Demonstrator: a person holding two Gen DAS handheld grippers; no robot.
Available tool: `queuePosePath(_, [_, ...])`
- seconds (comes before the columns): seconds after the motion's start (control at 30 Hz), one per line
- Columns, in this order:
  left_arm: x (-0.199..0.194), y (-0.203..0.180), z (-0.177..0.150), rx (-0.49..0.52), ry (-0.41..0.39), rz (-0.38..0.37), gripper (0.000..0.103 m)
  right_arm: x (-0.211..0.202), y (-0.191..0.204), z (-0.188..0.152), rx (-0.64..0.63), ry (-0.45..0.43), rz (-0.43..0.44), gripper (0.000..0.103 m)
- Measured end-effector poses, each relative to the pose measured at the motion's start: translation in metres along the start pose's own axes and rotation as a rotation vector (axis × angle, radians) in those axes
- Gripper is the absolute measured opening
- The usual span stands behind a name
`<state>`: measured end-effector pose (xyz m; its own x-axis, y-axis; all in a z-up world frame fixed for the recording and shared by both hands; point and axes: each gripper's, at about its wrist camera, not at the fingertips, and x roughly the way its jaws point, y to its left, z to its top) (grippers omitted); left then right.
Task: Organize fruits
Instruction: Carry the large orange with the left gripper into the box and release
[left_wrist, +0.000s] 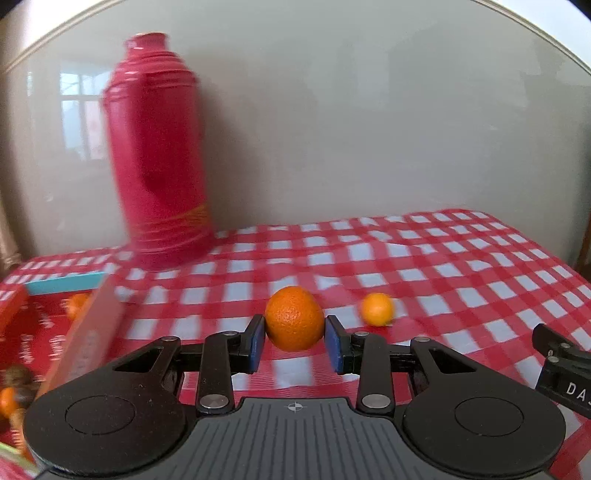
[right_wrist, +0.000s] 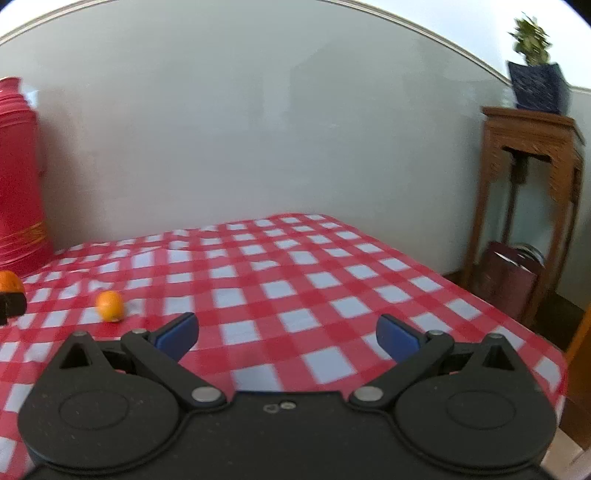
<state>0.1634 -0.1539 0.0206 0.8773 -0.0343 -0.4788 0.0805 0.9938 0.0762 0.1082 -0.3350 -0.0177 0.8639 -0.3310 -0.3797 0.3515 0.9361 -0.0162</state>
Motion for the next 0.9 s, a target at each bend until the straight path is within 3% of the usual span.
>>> queuePosePath(0.53, [-0.035,0.112,-0.015,-0.087,-0.028,0.217,0.035,-0.012,0.094,-0.004,-0.132,-0.002,0.219,0.097])
queuePosePath(0.9, [-0.036,0.171,-0.029,-0.152,-0.014,0.336,0.035,-0.022,0.136,-0.008,-0.193,-0.014,0.295,0.097])
